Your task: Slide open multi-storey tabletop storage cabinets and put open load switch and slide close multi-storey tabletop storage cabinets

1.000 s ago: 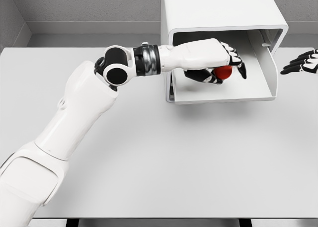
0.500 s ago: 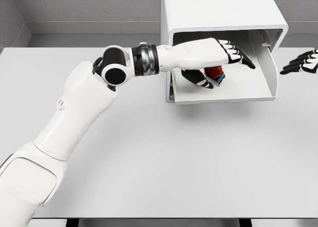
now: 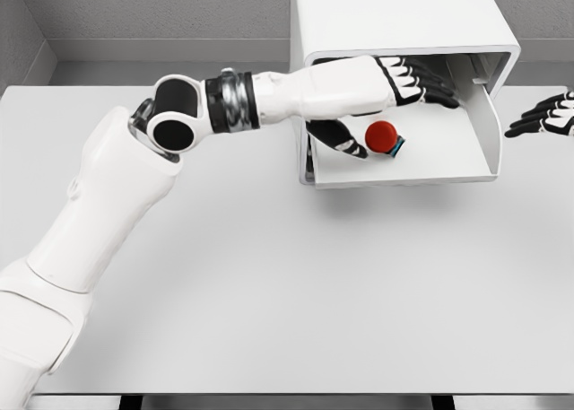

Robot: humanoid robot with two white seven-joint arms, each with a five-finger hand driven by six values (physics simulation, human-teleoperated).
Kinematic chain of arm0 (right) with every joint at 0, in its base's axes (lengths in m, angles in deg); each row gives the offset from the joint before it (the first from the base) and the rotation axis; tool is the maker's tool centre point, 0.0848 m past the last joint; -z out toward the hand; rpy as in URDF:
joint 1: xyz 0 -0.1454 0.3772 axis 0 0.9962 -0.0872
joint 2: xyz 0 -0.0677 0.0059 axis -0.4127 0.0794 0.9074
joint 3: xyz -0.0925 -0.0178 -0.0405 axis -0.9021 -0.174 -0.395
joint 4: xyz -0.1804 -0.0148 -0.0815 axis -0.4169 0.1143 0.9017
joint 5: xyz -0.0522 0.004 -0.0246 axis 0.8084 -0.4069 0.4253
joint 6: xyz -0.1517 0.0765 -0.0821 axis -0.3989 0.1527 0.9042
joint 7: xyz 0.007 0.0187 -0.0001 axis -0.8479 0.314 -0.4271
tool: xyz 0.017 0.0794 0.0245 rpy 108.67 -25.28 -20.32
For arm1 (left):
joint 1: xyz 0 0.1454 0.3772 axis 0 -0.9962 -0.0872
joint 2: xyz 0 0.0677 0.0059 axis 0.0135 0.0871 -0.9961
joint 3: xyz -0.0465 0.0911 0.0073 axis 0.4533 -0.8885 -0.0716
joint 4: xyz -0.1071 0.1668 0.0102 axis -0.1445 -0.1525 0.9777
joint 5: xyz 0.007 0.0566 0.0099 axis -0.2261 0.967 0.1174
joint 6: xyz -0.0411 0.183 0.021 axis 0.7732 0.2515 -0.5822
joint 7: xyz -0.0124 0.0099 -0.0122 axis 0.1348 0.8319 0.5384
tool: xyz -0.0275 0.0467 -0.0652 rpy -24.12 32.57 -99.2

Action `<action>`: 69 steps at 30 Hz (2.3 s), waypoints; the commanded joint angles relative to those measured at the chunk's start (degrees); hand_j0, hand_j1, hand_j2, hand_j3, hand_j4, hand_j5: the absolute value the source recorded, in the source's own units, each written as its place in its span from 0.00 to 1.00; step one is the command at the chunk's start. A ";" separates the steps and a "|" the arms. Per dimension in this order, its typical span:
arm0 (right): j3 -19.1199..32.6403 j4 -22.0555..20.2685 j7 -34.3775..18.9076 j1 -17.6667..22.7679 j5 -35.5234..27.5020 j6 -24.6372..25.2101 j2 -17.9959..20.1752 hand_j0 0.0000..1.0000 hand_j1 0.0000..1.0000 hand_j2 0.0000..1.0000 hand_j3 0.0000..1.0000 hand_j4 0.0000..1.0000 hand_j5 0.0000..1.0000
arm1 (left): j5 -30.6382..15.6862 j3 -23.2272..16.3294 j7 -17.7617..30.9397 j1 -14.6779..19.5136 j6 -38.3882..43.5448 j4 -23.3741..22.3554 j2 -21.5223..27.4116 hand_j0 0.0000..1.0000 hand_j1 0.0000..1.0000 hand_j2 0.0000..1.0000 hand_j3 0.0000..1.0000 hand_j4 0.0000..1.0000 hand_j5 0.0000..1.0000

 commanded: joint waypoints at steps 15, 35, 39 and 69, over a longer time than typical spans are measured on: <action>0.05 -1.78 0.42 1.76 -5.86 0.17 -3.76 1.00 1.00 1.00 1.00 1.00 1.00 | -38.88 -2.23 -0.04 -0.09 0.19 20.67 31.61 1.00 1.00 1.00 1.00 1.00 1.00; 0.49 -1.69 4.20 5.10 -11.40 0.17 -15.19 1.00 1.00 1.00 1.00 1.00 1.00 | -43.36 -4.43 -0.04 -2.90 0.19 20.59 37.06 1.00 1.00 1.00 1.00 1.00 1.00; 0.67 -1.69 4.20 5.10 -11.31 0.17 -16.33 1.00 1.00 1.00 1.00 1.00 1.00 | -43.18 -4.34 -0.04 -3.87 0.19 20.59 37.06 1.00 1.00 1.00 1.00 1.00 1.00; 2.60 5.87 4.11 5.72 -5.34 0.17 -21.43 1.00 1.00 1.00 1.00 1.00 1.00 | -42.92 -4.34 -0.04 -4.31 0.19 20.59 36.97 1.00 1.00 1.00 1.00 1.00 1.00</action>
